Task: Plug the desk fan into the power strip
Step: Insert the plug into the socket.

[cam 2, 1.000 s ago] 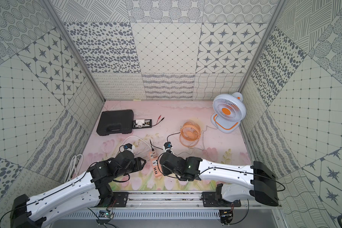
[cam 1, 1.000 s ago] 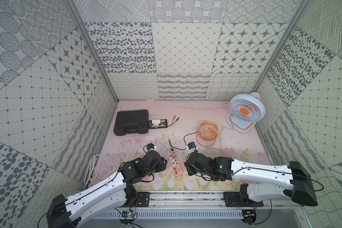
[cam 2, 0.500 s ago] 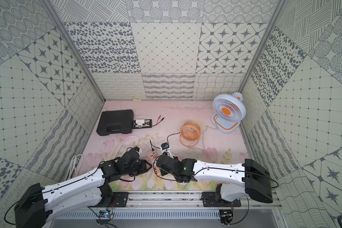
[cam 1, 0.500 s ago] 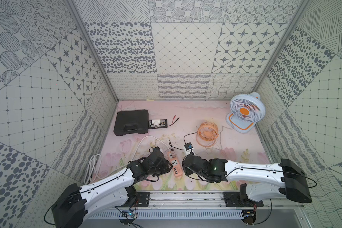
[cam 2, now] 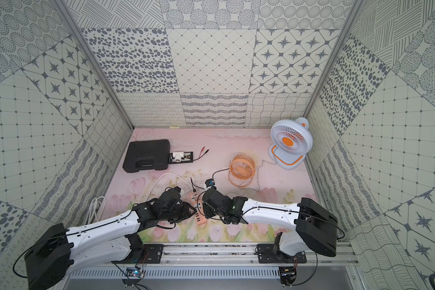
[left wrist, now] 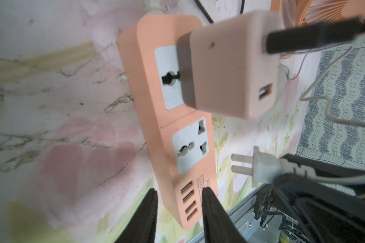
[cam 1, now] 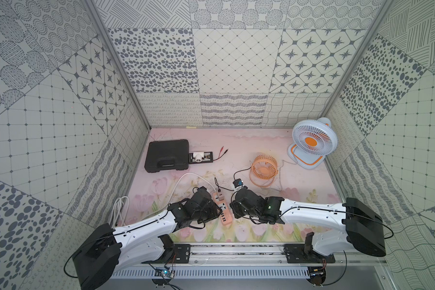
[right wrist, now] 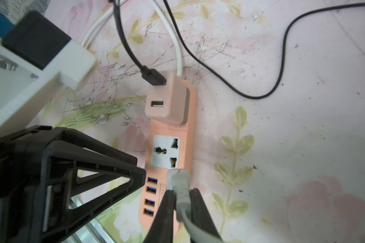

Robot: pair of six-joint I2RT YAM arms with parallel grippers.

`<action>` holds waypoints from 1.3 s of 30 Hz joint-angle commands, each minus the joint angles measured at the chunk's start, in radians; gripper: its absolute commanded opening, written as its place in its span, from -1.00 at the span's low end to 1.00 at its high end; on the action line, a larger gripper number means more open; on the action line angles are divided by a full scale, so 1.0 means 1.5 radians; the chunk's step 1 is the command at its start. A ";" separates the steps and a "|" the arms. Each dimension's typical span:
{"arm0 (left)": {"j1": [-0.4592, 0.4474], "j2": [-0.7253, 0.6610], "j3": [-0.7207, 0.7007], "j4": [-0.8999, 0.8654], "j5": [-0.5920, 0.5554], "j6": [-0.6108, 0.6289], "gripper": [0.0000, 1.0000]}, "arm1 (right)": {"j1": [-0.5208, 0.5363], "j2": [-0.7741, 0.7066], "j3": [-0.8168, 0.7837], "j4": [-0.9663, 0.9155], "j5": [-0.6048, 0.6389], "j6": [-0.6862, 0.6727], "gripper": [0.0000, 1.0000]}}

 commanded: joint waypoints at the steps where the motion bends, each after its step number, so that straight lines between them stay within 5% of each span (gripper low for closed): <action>1: 0.014 0.015 -0.001 0.051 0.019 -0.014 -0.21 | 0.002 0.020 -0.004 0.052 -0.013 -0.021 -1.00; 39: 0.052 0.060 0.011 0.056 0.007 -0.001 -0.44 | 0.011 0.104 0.053 0.055 0.035 -0.042 -1.00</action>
